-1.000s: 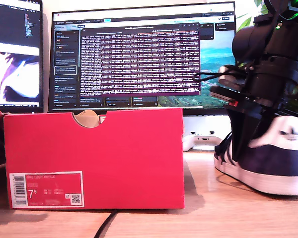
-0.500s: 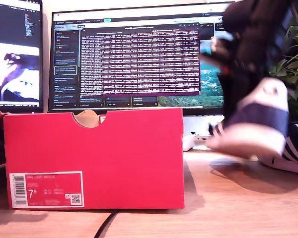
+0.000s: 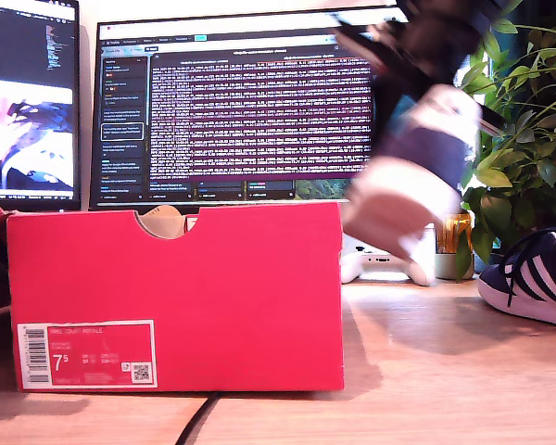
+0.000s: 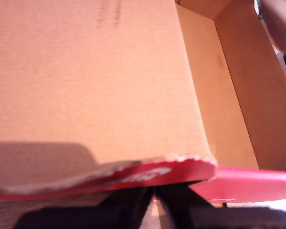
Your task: Pack the blue shoes by picking the first shoe and placing it inside the red shoebox, left side, then picking and rotating the second shoe and placing it in the shoebox
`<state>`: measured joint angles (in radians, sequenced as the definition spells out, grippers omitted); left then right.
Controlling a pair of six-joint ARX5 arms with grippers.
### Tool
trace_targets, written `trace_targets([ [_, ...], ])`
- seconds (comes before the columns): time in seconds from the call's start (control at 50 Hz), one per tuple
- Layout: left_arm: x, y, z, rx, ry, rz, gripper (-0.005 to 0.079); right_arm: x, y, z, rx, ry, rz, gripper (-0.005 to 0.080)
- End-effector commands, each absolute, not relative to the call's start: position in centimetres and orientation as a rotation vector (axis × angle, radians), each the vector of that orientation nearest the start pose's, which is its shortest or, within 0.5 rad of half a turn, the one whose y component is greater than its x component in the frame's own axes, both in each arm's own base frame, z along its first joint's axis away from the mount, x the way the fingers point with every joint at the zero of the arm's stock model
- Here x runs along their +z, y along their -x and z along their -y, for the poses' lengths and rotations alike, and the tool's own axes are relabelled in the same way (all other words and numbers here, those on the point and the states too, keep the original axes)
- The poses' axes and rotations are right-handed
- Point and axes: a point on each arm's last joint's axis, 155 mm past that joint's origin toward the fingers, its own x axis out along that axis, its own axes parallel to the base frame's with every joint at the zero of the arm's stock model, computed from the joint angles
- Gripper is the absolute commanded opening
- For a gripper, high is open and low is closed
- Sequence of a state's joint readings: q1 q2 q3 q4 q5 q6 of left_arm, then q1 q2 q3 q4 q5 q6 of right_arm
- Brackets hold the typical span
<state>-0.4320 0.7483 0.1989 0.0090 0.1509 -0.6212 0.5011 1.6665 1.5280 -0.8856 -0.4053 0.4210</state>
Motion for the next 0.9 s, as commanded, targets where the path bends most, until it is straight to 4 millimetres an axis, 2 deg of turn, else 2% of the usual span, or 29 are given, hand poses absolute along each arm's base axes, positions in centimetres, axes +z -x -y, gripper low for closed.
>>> trace_targets([
  [0.0, 8.3, -24.6, 14.4, -0.388, 0.514, -0.680, -0.0019, 21.5, -32.7, -28.8, 0.657, -0.326, -1.147, -0.0013],
  [0.24, 8.3, -24.6, 14.4, -0.388, 0.514, -0.680, -0.0019, 24.0, -32.0, -34.2, 0.741, -0.353, -1.022, -0.0013],
  [0.44, 8.3, -24.6, 14.4, -0.388, 0.514, -0.680, -0.0019, 24.6, -32.8, -35.9, 0.711, -0.343, -0.936, -0.0013],
  [0.62, 8.3, -24.5, 14.4, -0.387, 0.514, -0.683, -0.0019, 22.9, -34.4, -36.5, 0.661, -0.324, -0.912, -0.0013],
  [0.88, 8.2, -24.5, 14.4, -0.386, 0.513, -0.686, -0.0019, 19.6, -35.7, -39.0, 0.645, -0.356, -0.935, -0.0013],
])
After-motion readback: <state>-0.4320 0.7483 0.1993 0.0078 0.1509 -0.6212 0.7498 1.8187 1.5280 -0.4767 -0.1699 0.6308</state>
